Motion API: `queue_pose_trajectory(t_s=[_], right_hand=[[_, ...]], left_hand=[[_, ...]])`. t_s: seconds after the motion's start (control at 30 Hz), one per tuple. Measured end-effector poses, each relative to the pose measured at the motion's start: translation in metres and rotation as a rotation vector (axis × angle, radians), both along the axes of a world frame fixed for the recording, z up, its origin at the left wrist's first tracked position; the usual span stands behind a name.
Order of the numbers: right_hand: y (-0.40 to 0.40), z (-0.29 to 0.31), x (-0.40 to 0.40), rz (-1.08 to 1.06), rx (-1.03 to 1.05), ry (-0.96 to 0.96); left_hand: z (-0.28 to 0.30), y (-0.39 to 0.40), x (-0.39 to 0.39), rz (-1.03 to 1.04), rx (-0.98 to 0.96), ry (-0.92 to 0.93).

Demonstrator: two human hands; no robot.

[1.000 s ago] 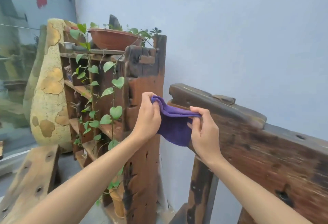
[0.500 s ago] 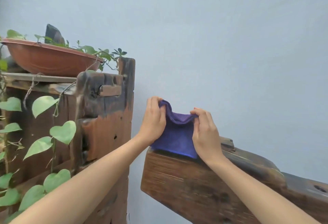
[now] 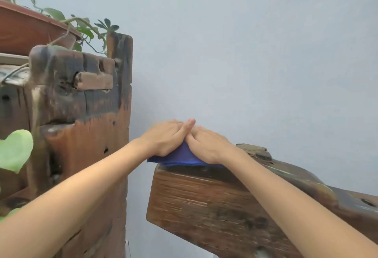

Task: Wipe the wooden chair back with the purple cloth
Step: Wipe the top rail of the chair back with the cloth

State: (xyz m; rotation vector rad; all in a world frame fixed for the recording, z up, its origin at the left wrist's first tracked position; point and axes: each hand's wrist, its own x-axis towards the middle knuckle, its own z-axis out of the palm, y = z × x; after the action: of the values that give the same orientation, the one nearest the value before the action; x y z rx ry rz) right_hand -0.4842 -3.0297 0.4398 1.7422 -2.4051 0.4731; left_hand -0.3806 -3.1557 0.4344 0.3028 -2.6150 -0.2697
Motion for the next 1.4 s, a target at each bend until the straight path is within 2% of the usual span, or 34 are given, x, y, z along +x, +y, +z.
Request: queue_pose_trajectory(t_s=[0.27, 0.53, 0.7, 0.87, 1.1, 1.27, 1.4], right_hand=[[0.031, -0.009, -0.019, 0.030, -0.028, 0.000], [0.075, -0.018, -0.040, 0.036, -0.057, -0.003], [0.100, -0.026, -0.057, 0.021, -0.080, 0.059], [0.130, -0.031, -0.076, 0.000, -0.124, -0.001], [0.164, -0.041, -0.111, -0.164, 0.011, -0.089], [0.189, -0.045, -0.125, -0.106, -0.082, -0.064], [0.206, -0.051, -0.135, -0.136, -0.066, -0.100]], left_hand=[[0.003, 0.022, -0.024, 0.097, -0.193, -0.148], [-0.003, 0.062, -0.047, 0.129, -0.278, -0.159], [-0.007, 0.088, -0.064, 0.102, -0.265, -0.174], [-0.008, 0.114, -0.083, 0.051, -0.209, -0.231], [-0.012, 0.151, -0.109, 0.050, -0.135, -0.333], [-0.016, 0.173, -0.127, 0.019, -0.160, -0.280], [-0.020, 0.189, -0.138, -0.020, -0.199, -0.259]])
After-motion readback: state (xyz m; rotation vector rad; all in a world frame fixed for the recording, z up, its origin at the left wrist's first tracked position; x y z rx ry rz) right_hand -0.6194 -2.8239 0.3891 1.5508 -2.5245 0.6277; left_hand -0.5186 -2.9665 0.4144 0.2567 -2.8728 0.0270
